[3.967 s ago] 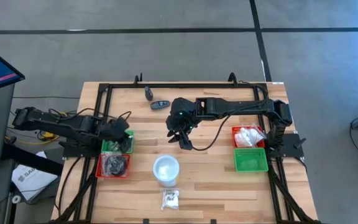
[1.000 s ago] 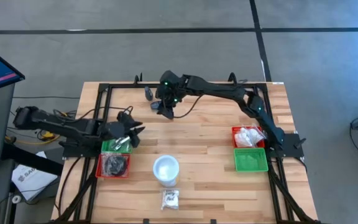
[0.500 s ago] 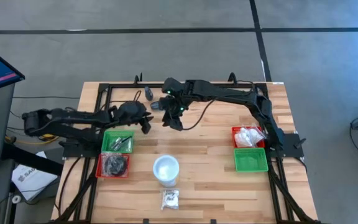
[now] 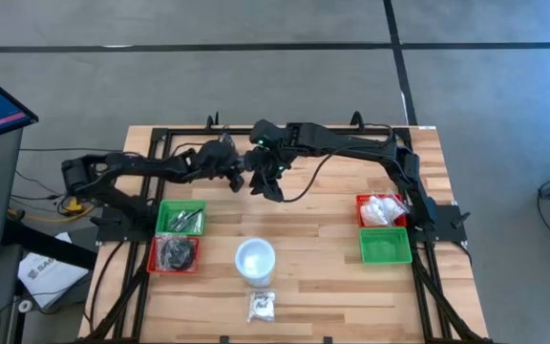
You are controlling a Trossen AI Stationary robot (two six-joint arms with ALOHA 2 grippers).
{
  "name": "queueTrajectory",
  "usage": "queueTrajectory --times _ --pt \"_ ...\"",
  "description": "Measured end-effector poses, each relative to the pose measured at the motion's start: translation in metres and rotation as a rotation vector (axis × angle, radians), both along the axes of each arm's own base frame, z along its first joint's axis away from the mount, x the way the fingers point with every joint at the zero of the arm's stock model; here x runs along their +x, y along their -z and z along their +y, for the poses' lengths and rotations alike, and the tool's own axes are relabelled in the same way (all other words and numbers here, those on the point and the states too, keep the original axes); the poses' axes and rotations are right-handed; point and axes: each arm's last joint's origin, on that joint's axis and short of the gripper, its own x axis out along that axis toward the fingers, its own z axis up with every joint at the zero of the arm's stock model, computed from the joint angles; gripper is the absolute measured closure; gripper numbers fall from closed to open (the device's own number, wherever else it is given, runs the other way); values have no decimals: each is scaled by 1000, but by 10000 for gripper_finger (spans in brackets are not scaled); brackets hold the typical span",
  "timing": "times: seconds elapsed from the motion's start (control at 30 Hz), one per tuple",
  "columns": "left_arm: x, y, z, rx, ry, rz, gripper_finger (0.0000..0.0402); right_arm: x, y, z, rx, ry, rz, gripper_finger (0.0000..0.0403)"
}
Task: Pick & Place Travel size toiletries
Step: Put the bottom gray deodorant into the right green bin
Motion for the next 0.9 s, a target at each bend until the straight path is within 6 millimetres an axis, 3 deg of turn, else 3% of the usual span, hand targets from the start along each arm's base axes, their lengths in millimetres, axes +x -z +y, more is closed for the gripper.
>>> queueTrajectory --times 0.37,0.9 --pt "12 14 23 16 6 86 202 -2 2 4 2 -15 29 285" --pt "7 17 31 -39 73 74 202 -1 2 10 -6 -36 25 285"
